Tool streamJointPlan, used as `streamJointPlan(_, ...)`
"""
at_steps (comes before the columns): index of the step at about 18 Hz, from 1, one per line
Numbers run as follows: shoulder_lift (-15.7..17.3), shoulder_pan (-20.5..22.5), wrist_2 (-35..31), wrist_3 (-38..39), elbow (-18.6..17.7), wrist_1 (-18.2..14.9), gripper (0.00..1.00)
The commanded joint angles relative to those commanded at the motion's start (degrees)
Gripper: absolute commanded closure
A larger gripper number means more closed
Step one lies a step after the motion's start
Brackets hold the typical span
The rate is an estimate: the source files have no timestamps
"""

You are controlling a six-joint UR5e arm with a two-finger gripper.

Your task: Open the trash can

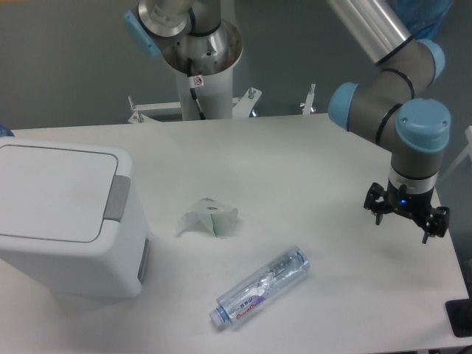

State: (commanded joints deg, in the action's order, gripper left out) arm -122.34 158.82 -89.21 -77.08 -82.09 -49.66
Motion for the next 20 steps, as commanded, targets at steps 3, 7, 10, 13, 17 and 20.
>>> streamJointPlan(3,0.00,0.00,0.17,0.00,0.00,0.00,0.00)
streamJointPlan(7,0.09,-0.44,0.44,0.26,0.00,0.09,0.00)
streamJointPlan(10,0.79,-0.79,0.61,1.14,-1.93,0.00,0.00)
streamJointPlan(13,1.49,-2.28,2.18,7.36,-2.02,-0.44,0.00)
streamJointPlan(17,2.10,-2.81,5.71,12.83,-1.84,-0.09,0.00)
streamJointPlan(20,4.65,-4.57,8.86,13.27,-2.72,-0.17,0.00)
